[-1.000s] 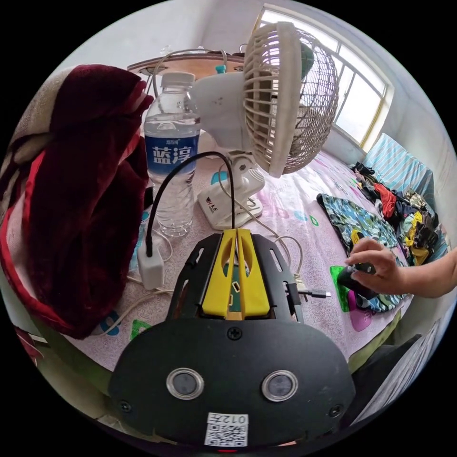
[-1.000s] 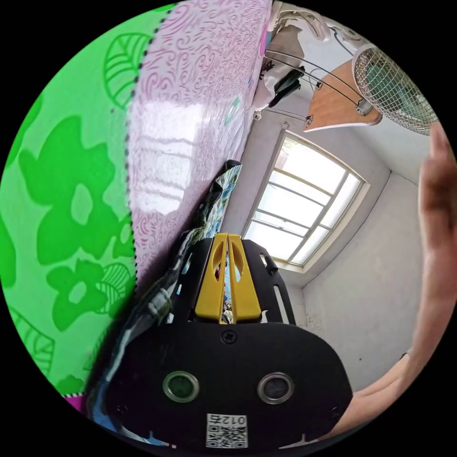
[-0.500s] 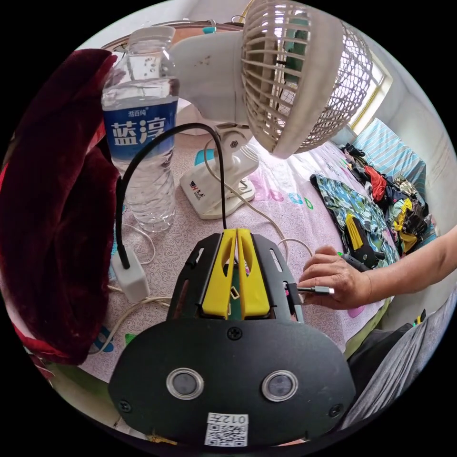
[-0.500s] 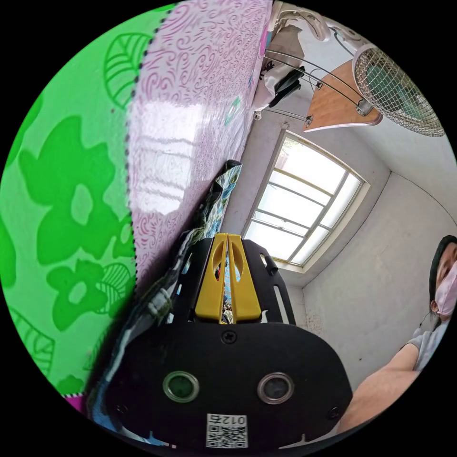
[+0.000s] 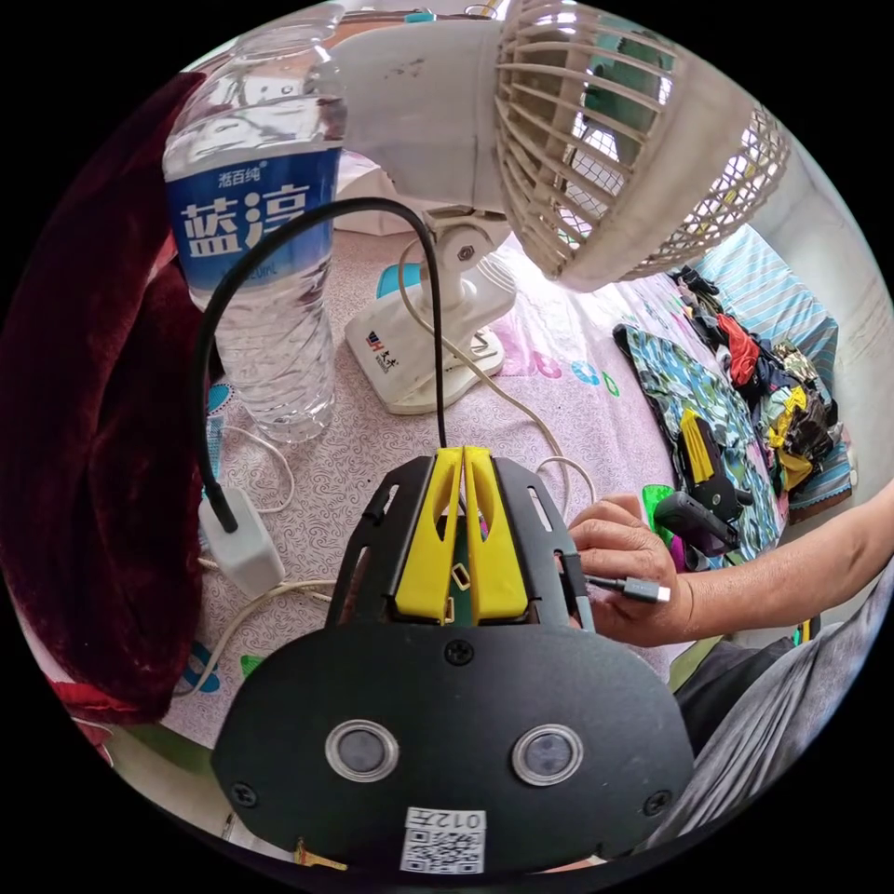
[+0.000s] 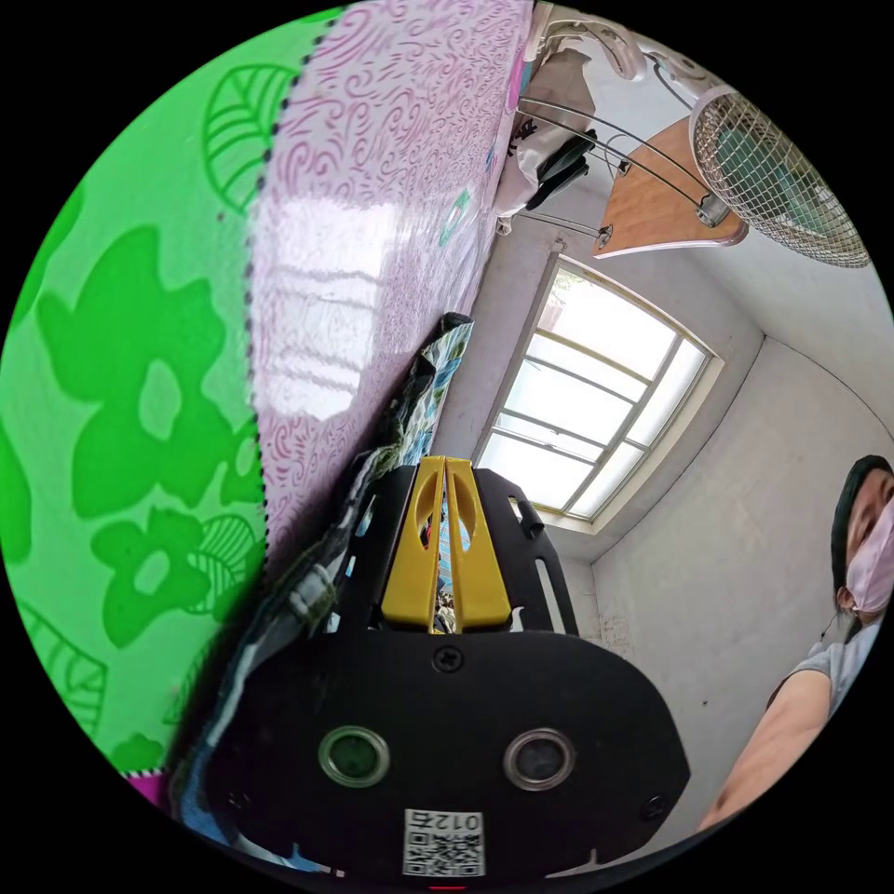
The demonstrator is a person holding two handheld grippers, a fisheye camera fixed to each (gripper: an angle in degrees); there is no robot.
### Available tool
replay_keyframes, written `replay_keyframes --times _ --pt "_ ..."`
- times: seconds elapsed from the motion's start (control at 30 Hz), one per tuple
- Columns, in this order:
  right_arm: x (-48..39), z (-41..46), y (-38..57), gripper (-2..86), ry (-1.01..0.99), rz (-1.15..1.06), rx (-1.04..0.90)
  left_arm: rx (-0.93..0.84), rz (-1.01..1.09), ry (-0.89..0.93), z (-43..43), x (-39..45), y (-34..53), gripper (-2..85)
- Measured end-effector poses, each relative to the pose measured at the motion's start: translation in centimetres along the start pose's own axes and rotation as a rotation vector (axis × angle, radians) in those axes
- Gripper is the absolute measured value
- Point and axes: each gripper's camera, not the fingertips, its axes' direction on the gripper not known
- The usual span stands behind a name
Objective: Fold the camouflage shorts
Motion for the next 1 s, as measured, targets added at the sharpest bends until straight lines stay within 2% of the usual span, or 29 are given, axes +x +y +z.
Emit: replay_keyframes --times 0.4,0.87,1.0 --pt "1.3 -2.6 -7.8 -1.0 -0.001 0.002 0.0 -0.02 -0.006 -0.021 1.5 0.2 -0.8 -0.2" --pt "5.5 -7.5 -23.5 -1.0 -0.003 0.007 0.001 -0.003 -0.047 -0.039 3.0 -0.6 -0.1 -0.2" --pt "7.1 -8.9 -28.3 -1.0 -0.004 0.008 0.002 0.052 0.001 -0.169 1.0 0.6 1.9 -0.2"
